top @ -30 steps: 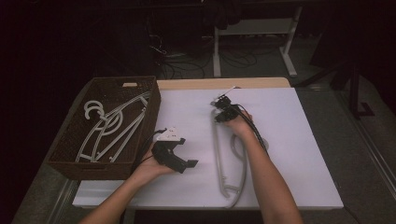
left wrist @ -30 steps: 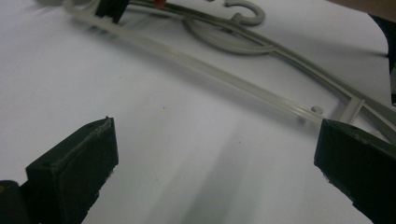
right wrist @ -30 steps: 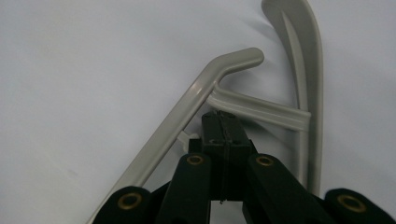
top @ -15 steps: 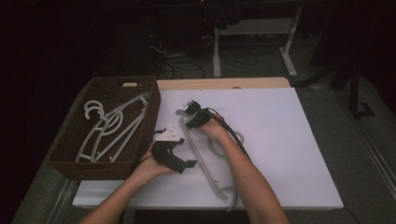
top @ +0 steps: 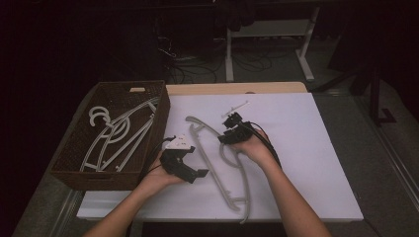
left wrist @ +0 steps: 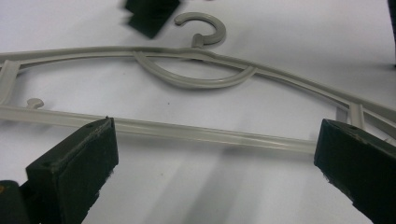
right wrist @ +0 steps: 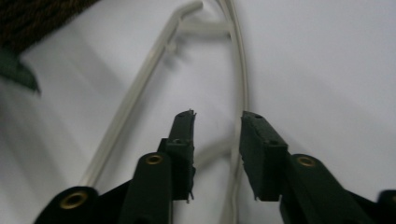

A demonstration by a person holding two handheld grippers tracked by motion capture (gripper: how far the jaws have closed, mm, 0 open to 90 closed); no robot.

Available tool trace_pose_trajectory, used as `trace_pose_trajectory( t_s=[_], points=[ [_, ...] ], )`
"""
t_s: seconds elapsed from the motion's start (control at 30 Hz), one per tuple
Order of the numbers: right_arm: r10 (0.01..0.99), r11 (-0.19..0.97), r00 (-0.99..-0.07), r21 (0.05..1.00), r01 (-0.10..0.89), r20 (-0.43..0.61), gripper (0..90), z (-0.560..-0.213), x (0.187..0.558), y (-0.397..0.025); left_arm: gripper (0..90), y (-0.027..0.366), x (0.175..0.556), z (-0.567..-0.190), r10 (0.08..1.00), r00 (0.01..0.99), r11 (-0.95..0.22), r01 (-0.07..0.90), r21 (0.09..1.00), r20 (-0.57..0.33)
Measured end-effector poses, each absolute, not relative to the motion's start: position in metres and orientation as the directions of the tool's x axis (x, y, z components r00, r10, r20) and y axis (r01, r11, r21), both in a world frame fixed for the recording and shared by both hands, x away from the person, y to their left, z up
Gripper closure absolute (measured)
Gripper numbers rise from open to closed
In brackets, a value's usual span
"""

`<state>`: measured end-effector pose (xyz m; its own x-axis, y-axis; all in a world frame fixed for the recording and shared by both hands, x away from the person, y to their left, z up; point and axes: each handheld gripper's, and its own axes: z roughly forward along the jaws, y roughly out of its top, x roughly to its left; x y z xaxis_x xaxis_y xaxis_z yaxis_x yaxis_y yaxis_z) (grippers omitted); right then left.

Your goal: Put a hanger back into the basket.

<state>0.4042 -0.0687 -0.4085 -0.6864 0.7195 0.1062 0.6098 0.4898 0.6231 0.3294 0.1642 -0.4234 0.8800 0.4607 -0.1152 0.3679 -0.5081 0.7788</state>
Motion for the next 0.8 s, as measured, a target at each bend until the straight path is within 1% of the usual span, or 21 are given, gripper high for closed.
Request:
trace_pose_trajectory(
  t_s=[0.13, 0.2, 0.33, 0.47, 0.67, 0.77, 0.8],
  points=[
    [0.743, 0.467, -0.659, 0.611, 0.639, 0.122, 56.9, -0.415, 0.379, -0.09, 0.0, 0.164, 0.329, -0.424, 0.462, 0.879, -0.509, 0.37, 0.778, -0.116],
    [0.753, 0.46, -0.646, 0.597, 0.657, 0.13, 52.8, -0.419, 0.365, -0.097, 0.0, 0.164, 0.329, -0.424, 0.462, 0.879, -0.507, 0.37, 0.778, -0.117],
    [0.757, 0.476, -0.643, 0.576, 0.664, 0.115, 51.3, -0.428, 0.341, -0.103, 0.0, 0.164, 0.33, -0.424, 0.462, 0.879, -0.511, 0.369, 0.776, -0.114],
    [0.763, 0.5, -0.641, 0.548, 0.67, 0.087, 51.1, -0.435, 0.325, -0.104, 0.0, 0.164, 0.33, -0.424, 0.462, 0.88, -0.512, 0.368, 0.776, -0.113],
    [0.76, 0.515, -0.645, 0.529, 0.674, 0.082, 55.0, -0.444, 0.312, -0.106, 0.0, 0.164, 0.33, -0.425, 0.464, 0.879, -0.513, 0.37, 0.774, -0.112],
    [0.76, 0.525, -0.647, 0.533, 0.663, 0.056, 63.0, -0.444, 0.31, -0.106, 0.0, 0.164, 0.33, -0.425, 0.465, 0.878, -0.512, 0.369, 0.776, -0.111],
    [0.76, 0.529, -0.648, 0.532, 0.661, 0.05, 64.3, -0.444, 0.31, -0.106, 0.0, 0.164, 0.33, -0.424, 0.465, 0.878, -0.511, 0.369, 0.776, -0.112]
  ],
)
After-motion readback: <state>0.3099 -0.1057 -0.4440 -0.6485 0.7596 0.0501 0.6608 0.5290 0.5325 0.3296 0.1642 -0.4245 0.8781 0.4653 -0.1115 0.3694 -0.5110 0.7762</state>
